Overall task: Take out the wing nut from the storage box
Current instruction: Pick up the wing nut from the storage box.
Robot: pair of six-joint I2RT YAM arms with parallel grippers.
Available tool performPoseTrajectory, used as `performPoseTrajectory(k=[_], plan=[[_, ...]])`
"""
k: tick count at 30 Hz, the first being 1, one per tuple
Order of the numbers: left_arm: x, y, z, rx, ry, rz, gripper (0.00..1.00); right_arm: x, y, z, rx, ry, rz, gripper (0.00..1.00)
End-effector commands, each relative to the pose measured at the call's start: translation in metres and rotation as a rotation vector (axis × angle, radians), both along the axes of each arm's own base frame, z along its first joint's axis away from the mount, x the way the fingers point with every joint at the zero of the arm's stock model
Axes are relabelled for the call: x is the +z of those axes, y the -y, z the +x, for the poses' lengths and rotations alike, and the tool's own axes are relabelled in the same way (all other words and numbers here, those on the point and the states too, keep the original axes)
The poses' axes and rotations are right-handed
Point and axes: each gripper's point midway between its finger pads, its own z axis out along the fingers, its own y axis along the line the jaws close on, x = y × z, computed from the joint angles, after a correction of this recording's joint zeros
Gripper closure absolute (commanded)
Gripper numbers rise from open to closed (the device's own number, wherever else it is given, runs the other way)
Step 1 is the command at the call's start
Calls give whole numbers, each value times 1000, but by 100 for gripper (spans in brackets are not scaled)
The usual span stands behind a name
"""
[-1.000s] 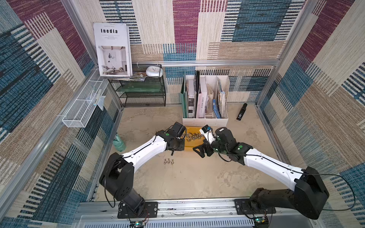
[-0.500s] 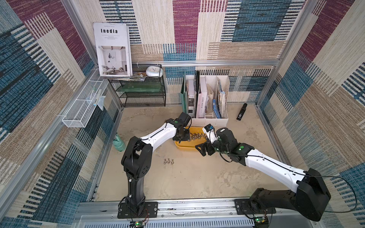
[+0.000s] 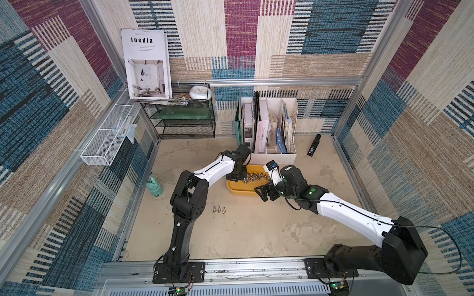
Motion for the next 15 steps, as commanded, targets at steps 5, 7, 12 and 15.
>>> performPoseTrajectory(k=[5, 7, 12, 15], plan=[[-7, -7, 8, 10, 0, 28, 73, 1, 0, 5, -6, 6, -5, 1], [-8, -5, 10, 7, 0, 25, 73, 1, 1, 6, -7, 6, -5, 1], [-10, -3, 13, -1, -2, 20, 73, 0, 1, 8, -5, 3, -5, 1], [-12, -2, 14, -3, -2, 23, 73, -1, 1, 8, -4, 1, -5, 1]])
